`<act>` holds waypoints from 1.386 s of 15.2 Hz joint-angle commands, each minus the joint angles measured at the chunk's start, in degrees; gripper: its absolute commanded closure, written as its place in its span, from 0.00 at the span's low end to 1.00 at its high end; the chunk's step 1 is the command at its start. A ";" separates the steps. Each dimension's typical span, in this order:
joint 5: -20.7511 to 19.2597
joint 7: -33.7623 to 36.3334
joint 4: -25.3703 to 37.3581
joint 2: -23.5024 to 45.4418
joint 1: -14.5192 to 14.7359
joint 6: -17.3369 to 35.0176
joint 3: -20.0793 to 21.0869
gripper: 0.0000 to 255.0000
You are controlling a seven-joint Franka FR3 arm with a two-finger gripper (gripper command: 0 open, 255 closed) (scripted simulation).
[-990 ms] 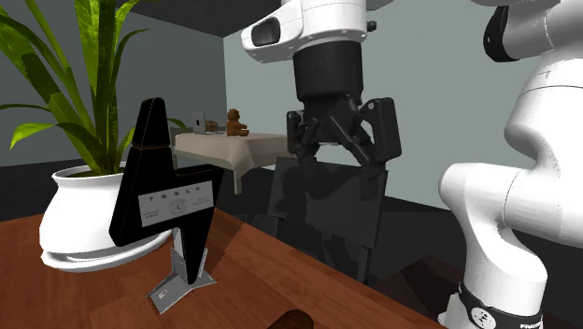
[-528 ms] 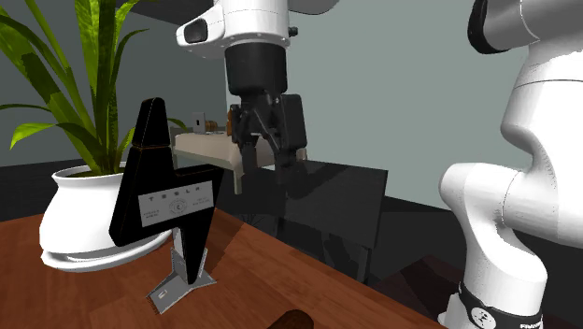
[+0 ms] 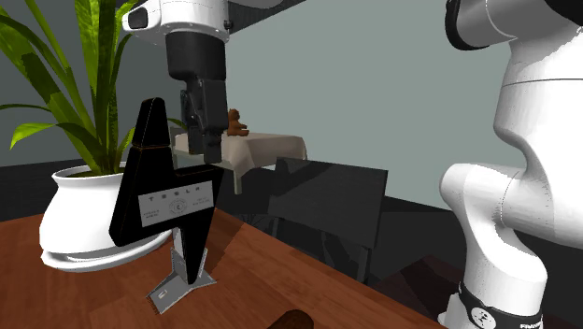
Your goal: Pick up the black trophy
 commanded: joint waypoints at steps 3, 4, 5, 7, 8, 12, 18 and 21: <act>0.87 -1.57 1.47 2.72 -0.69 1.83 -0.92 0.00; 0.86 -1.56 0.65 2.68 -0.69 2.61 -0.92 0.00; 0.84 -1.56 -0.15 2.65 -0.69 3.38 -0.92 0.00; 0.84 -1.56 -1.71 2.63 -0.70 4.93 -0.93 0.00; 0.84 -1.56 -2.46 2.64 -0.70 5.69 -0.93 0.00; 0.86 -1.56 -2.87 2.68 -0.70 6.13 -0.93 1.00; 0.90 -1.58 -2.75 2.80 -0.70 6.13 -0.94 1.00; 0.84 -1.56 -2.15 2.63 -0.70 5.37 -0.93 1.00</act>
